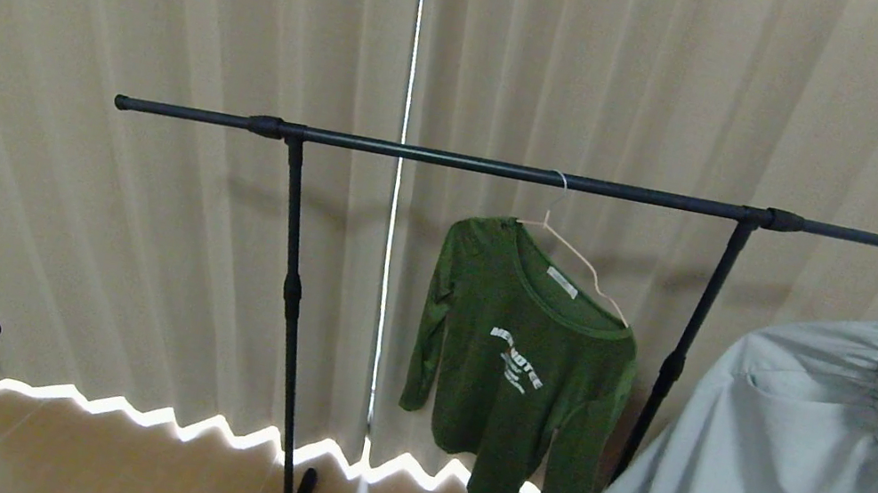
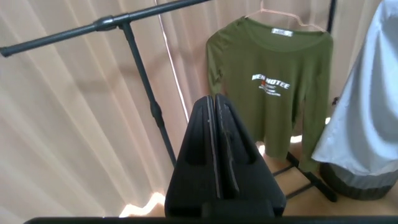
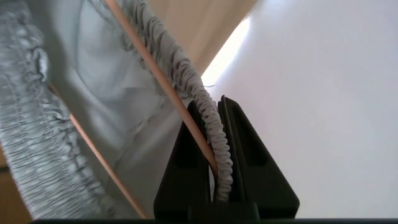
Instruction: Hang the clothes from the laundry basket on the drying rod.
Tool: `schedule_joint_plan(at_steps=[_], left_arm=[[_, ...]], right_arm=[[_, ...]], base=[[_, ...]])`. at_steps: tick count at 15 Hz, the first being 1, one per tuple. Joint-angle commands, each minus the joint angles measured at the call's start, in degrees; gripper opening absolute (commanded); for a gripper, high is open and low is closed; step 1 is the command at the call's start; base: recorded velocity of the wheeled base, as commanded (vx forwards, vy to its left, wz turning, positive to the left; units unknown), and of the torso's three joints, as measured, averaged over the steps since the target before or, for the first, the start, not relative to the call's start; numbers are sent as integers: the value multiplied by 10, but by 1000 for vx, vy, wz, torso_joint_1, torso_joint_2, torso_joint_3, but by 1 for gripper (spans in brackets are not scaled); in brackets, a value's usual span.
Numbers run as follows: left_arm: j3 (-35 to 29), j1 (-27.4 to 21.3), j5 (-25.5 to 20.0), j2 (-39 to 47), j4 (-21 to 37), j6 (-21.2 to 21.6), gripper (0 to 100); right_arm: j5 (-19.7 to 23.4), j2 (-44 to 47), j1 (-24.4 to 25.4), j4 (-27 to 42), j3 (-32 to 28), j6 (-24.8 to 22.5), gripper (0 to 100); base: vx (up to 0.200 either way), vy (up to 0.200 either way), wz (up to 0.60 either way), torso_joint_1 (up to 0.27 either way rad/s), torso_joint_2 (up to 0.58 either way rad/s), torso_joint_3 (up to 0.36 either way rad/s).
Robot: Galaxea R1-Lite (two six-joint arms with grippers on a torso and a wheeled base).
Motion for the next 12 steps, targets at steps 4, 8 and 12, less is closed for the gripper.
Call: schedule_joint_plan(at_steps=[4, 8, 12], left_arm=[[2, 0, 0, 2, 0, 1, 0], [2, 0, 0, 5, 0, -1, 0], [4, 1, 0, 7, -2, -4, 0]], right_arm=[[2, 3, 4, 0, 2, 1, 0], [3, 0, 17, 0, 4, 3, 0], [3, -1, 18, 0, 4, 2, 0]], base=[[100, 0, 0, 6, 4, 2], [0, 0, 0, 0, 0, 0], [0, 0, 0, 0, 0, 0]])
